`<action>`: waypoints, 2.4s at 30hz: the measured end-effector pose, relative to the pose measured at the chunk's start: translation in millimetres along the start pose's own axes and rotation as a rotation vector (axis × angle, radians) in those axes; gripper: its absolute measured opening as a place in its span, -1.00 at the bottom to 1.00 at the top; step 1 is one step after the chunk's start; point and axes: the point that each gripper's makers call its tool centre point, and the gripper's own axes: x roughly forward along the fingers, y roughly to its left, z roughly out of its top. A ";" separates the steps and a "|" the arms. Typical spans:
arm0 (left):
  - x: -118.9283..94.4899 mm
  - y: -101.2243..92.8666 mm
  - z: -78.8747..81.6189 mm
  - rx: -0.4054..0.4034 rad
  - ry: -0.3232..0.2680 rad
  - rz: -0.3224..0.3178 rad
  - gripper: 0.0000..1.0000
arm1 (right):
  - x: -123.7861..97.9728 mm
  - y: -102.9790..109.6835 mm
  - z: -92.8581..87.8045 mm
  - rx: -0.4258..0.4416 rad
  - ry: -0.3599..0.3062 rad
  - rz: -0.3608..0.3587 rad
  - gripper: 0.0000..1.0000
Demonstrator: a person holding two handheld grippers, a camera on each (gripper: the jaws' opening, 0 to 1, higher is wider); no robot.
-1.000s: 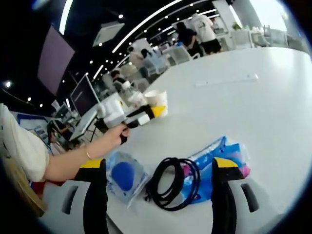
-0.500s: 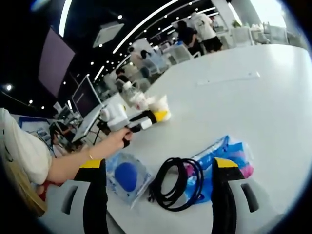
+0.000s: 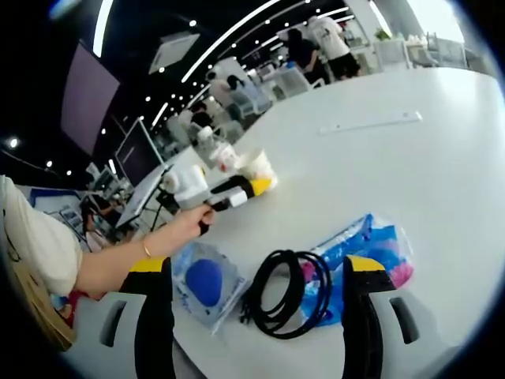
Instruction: Arrange the tabletop items into an orderly group along one side of the table until the central work area is clear of visible clutter.
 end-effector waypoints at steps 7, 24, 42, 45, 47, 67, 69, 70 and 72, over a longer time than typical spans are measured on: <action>0.9 -1.2 -2.0 0.014 0.017 0.006 -0.27 | -1.2 -1.2 -0.6 0.004 0.006 -0.007 0.77; -16.9 -21.3 -4.5 0.014 0.091 0.003 0.17 | -6.8 3.4 6.2 -0.074 -0.015 -0.019 0.99; -64.4 -18.4 16.0 0.011 0.077 0.006 0.88 | -8.9 12.6 13.7 -0.146 -0.035 -0.019 0.99; -75.1 -17.7 25.3 -0.012 0.060 -0.003 0.96 | -10.6 14.8 17.2 -0.154 -0.053 -0.019 0.99; -80.5 -20.2 32.5 -0.034 0.035 -0.018 0.98 | -12.0 17.5 20.2 -0.155 -0.068 -0.013 0.99; -139.2 -63.0 47.8 -0.017 0.078 -0.140 0.98 | -11.7 28.3 11.3 -0.145 -0.039 0.019 0.99; -146.0 -69.6 50.0 -0.029 0.070 -0.160 0.98 | -11.3 27.7 9.6 -0.146 -0.032 0.015 0.99; -148.0 -71.8 51.1 -0.032 0.065 -0.165 0.98 | -11.1 27.0 9.0 -0.146 -0.029 0.012 0.99; -153.3 -77.9 52.2 -0.026 0.074 -0.180 0.98 | -10.6 26.0 7.6 -0.147 -0.023 0.009 0.99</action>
